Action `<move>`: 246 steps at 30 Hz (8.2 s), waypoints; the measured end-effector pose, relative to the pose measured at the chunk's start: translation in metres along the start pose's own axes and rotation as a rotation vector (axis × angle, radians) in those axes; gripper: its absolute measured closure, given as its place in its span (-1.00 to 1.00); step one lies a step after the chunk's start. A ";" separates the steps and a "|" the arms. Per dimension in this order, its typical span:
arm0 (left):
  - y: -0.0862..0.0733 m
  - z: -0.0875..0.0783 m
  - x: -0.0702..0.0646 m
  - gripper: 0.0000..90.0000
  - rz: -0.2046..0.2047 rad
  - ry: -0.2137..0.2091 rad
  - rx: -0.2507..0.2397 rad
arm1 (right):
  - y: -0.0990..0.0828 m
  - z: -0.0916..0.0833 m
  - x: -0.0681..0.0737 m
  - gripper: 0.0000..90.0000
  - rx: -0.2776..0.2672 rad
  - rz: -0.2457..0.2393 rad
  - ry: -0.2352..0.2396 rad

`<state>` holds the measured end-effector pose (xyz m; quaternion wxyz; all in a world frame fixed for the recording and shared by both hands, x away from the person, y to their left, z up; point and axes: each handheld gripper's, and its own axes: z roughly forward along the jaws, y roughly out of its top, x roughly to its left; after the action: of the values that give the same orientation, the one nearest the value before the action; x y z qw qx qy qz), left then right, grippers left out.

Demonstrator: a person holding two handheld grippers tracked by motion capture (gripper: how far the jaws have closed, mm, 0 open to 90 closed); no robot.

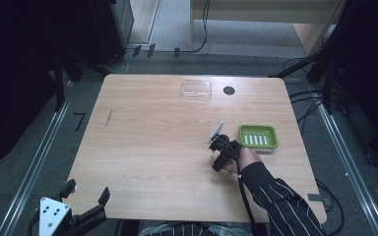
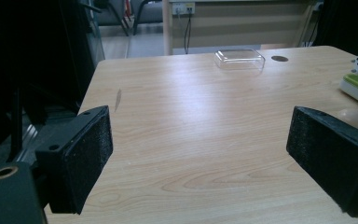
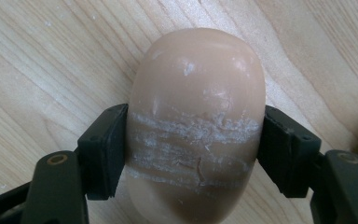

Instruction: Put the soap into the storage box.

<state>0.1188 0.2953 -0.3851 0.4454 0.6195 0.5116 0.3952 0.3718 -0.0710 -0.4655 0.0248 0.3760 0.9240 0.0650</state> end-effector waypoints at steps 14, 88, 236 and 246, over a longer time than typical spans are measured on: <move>0.000 0.000 0.000 -0.84 -0.002 -0.002 -0.001 | 0.000 -0.001 0.001 -0.27 0.021 -0.023 -0.002; 0.001 0.001 -0.001 -0.84 -0.001 -0.001 0.001 | -0.042 -0.057 -0.045 -0.26 -0.013 -0.170 -0.057; -0.010 -0.035 0.005 -0.84 -0.037 0.120 0.005 | -0.015 -0.026 -0.150 -0.27 0.045 -0.335 -0.039; -0.010 -0.034 0.005 -0.84 -0.035 0.115 0.005 | -0.015 -0.023 -0.152 -0.27 0.049 -0.286 -0.035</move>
<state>0.0849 0.3058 -0.3846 0.4206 0.5879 0.5480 0.4210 0.4682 -0.1900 -0.4451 0.0408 0.2422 0.9689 0.0314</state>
